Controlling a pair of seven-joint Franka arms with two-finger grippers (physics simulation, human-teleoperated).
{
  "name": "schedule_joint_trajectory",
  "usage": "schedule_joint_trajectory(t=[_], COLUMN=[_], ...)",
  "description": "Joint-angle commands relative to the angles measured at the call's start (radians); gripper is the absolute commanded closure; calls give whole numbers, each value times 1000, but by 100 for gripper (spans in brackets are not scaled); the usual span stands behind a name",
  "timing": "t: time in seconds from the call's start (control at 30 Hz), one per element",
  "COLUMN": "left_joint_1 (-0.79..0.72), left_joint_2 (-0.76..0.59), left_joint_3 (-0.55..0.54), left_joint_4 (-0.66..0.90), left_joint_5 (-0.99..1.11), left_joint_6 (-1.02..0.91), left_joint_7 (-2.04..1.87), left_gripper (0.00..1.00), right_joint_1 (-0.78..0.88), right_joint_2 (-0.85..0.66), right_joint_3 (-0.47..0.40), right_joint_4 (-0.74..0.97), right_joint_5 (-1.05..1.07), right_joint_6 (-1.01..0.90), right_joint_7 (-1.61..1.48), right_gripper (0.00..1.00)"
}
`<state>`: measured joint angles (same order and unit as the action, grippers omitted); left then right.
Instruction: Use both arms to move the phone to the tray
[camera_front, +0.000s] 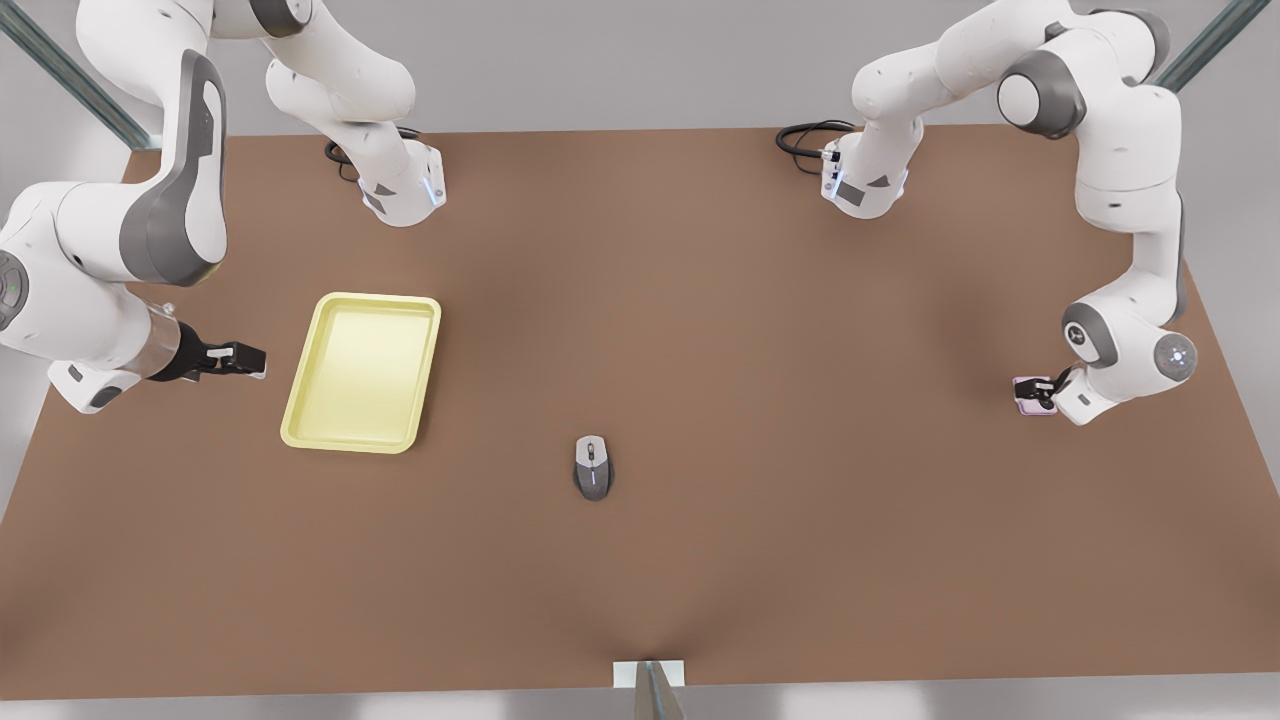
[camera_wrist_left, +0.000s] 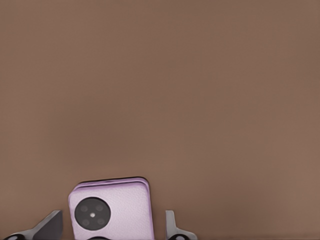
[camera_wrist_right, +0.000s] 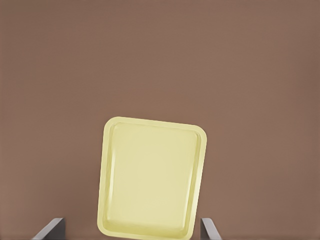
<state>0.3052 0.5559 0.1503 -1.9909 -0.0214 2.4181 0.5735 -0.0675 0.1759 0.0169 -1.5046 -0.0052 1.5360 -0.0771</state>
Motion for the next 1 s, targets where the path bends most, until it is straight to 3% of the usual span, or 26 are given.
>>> schedule_joint_trajectory(t=[0.0,0.27,0.7,0.8,0.97], left_joint_1=[0,0,0,0,0], left_joint_2=[6,16,42,45,38], left_joint_3=[0,0,0,0,0], left_joint_4=[1,3,23,24,24], left_joint_5=[0,0,1,6,6], left_joint_6=[12,12,13,12,3], left_joint_7=[97,-167,-211,-210,-210], left_gripper=[0,0,0,18,21], right_joint_1=[0,-1,-3,-3,-3], right_joint_2=[-1,0,0,0,0], right_joint_3=[0,0,0,0,0], right_joint_4=[0,0,0,-2,0], right_joint_5=[1,2,2,2,2], right_joint_6=[-1,-2,-8,-8,-8], right_joint_7=[-6,-6,-7,-7,-7], right_gripper=[0,0,0,0,0])
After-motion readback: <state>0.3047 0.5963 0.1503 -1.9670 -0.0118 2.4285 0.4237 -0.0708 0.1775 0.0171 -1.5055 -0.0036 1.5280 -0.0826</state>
